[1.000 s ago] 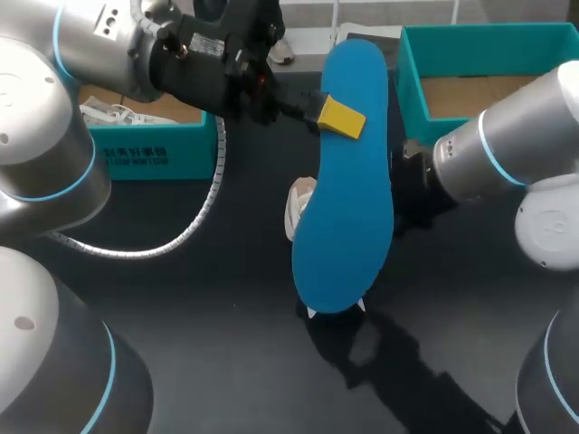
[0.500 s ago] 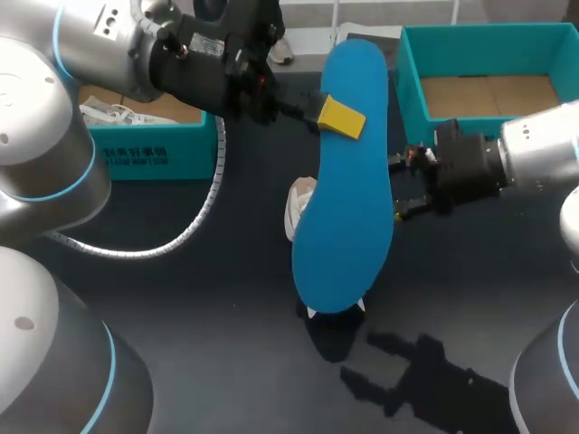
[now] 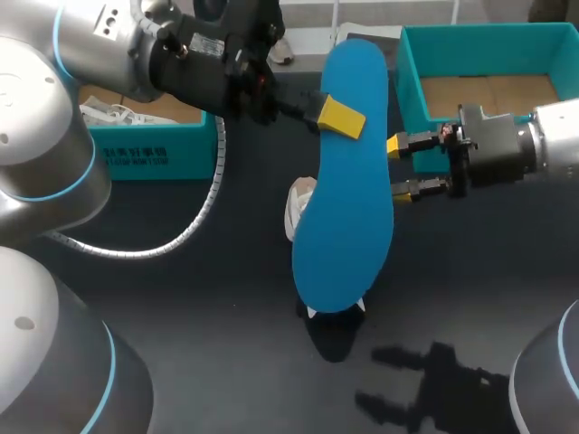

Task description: Take the shoe out of the shoebox, open the shoe tongue, remove and reinsert the insole, then place the shoe into the shoebox

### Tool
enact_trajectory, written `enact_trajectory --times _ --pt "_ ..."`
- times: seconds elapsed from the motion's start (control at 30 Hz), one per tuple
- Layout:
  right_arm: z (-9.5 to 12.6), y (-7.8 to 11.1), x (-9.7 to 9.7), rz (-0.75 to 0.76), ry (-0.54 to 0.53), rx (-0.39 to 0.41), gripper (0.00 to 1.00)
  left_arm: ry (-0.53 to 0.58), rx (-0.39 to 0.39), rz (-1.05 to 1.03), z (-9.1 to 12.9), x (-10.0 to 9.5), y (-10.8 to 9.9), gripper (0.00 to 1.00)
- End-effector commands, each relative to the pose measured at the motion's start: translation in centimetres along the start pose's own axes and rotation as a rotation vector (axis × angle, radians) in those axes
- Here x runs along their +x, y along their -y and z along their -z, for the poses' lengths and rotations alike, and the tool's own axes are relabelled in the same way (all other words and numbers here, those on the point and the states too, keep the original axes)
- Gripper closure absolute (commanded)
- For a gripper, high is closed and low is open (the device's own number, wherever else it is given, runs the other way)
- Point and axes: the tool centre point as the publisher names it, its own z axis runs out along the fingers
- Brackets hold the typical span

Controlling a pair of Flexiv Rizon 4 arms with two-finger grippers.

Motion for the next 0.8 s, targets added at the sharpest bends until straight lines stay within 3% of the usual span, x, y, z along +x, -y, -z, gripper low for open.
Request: enact_trajectory --times 0.03,0.57,0.8 --pt "0.2 -0.1 1.2 0.025 -0.026 -0.008 0.00 0.000 0.001 0.000 0.0 -0.1 -0.1 1.00" --pt "0.3 -0.3 1.4 0.032 -0.031 -0.022 0.00 0.000 0.001 0.000 0.0 -0.1 -0.1 1.00" --pt "0.3 -0.3 1.4 0.032 -0.031 -0.022 0.00 0.119 -0.052 -0.519 1.0 -3.1 -1.6 1.00"
